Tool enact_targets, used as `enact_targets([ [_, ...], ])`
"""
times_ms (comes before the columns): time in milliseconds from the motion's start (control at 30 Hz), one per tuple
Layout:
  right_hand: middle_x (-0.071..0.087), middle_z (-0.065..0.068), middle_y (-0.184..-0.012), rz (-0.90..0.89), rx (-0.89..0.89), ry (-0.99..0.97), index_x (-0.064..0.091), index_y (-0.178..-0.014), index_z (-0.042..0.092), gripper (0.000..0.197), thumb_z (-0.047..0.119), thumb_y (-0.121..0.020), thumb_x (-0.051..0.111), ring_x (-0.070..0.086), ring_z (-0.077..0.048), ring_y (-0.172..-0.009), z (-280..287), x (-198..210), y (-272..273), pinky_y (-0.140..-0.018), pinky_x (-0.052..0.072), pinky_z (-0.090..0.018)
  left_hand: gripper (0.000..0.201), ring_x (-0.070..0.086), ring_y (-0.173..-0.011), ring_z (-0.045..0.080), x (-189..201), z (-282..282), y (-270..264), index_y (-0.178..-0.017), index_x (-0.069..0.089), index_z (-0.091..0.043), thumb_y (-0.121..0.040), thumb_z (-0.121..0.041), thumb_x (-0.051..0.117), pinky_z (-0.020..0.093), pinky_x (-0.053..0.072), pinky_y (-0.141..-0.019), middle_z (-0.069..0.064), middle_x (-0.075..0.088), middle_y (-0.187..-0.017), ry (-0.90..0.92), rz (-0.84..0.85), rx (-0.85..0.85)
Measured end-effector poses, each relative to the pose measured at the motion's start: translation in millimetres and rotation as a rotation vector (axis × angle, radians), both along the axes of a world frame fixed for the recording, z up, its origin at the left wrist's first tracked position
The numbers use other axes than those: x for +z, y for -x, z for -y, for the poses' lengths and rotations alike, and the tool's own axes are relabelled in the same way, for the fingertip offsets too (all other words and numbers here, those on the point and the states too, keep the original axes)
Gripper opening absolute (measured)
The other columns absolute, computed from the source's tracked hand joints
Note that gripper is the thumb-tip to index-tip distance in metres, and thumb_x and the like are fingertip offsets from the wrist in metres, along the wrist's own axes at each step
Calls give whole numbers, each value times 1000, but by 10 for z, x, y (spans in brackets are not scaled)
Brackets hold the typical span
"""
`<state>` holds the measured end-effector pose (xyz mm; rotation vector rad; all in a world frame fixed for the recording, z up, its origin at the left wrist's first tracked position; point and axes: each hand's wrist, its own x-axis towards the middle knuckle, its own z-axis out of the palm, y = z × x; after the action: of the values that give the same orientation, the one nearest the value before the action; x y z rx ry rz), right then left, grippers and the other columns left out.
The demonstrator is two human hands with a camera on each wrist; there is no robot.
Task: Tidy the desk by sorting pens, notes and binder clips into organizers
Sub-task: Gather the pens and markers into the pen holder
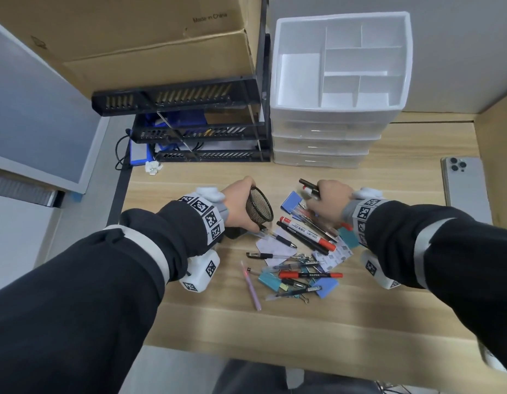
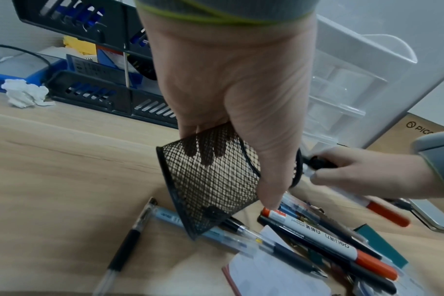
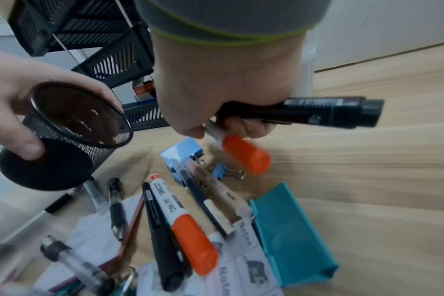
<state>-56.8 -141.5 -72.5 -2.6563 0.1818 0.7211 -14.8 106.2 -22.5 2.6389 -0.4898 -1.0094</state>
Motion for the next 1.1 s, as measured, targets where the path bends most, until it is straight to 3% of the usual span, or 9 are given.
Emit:
enact_targets([
  [133,58,-2,-79,129,-102,-221,51,-95,14,17,29,-92,58,57,-21,-68,-132,225,-24,-58,41,-30,104,60,-93,19,66,-27,28,-131,39,-17,-48,-46,96,36,54,-80,1,60,-106,-23,-6,-29],
  [233,62,-5,-75,161,-271,-529,49,-89,19,8,24,-92,56,54,-20,-60,-286,424,-123,-56,45,-33,108,59,-96,19,128,-4,22,-133,40,-19,-45,-50,96,35,54,-82,-1,59,-108,-27,1,-45],
  [300,72,-3,-77,159,-340,-665,50,-94,20,8,27,-97,53,57,-18,-61,-370,567,-146,-62,51,-36,111,58,-98,18,197,46,39,-133,40,-20,-42,-55,95,36,53,-86,-2,59,-111,-27,24,-72],
  [433,75,6,-78,233,-390,-709,59,-109,13,29,37,-101,46,57,-10,-63,-511,656,-146,-71,52,-33,110,58,-97,18,247,125,60,-132,41,-20,-43,-55,95,36,53,-85,-2,59,-110,-15,39,-107],
  [533,72,2,-78,270,-483,-845,58,-100,18,22,36,-103,45,58,-11,-65,-601,700,-102,-76,52,-36,106,59,-96,18,233,147,106,-132,40,-19,-46,-50,95,34,53,-83,-2,60,-109,9,32,-110],
  [733,50,1,-69,319,-591,-888,49,-81,18,26,34,-101,50,48,-13,-63,-652,725,39,-64,43,-29,104,60,-96,17,210,174,185,-133,40,-19,-48,-45,94,31,52,-80,-3,59,-109,40,22,-135],
  [967,55,-9,-83,274,-733,-968,56,-92,15,32,47,-94,54,57,-22,-76,-645,651,127,-84,55,-49,103,61,-93,17,221,140,229,-132,39,-21,-48,-44,94,35,56,-81,-3,61,-107,-23,21,-206],
  [1000,56,-10,-83,267,-750,-975,56,-93,15,32,47,-93,55,57,-22,-76,-649,653,137,-82,56,-48,103,62,-92,18,222,138,240,-130,39,-21,-47,-44,94,36,57,-81,-4,61,-106,-34,18,-225],
  [1100,59,-13,-83,211,-764,-1007,57,-94,11,25,36,-96,60,59,-19,-67,-672,638,191,-62,56,-32,100,63,-91,18,220,138,266,-126,40,-21,-46,-43,94,39,58,-80,-5,62,-102,-29,17,-223],
])
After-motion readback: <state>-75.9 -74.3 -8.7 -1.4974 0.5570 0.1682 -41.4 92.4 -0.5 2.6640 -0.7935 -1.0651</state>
